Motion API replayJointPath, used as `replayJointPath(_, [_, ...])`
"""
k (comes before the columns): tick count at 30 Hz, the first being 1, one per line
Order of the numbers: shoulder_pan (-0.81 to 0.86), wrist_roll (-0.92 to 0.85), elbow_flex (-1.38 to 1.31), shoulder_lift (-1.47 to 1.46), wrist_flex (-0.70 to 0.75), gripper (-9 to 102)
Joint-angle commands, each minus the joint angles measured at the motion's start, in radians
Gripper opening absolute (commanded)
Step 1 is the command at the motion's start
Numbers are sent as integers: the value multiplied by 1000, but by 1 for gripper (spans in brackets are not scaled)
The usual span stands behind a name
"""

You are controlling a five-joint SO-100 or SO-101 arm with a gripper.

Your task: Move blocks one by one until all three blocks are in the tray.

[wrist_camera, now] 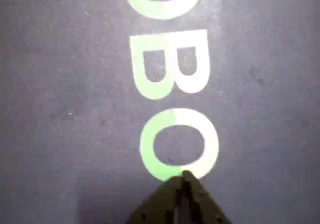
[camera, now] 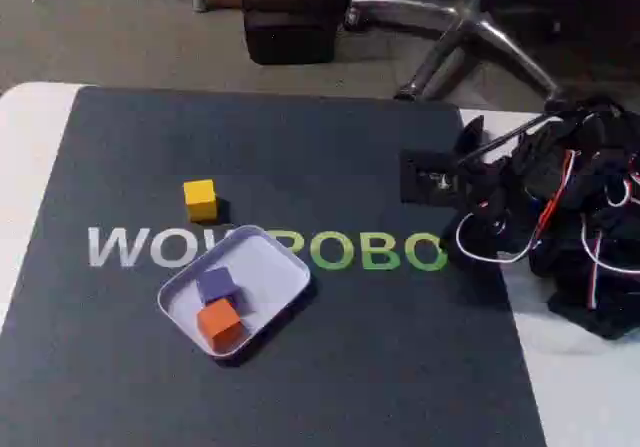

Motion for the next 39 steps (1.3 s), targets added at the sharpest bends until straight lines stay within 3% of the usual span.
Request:
replayJointPath(1, [-26, -6, -5, 2, 3, -5])
replayJointPath(19, [-58, -8, -5, 2, 5, -5])
replayJointPath(26, [43, -132, -5, 2, 0, -8])
replayJointPath(39, [350, -394, -5, 35, -137, -8])
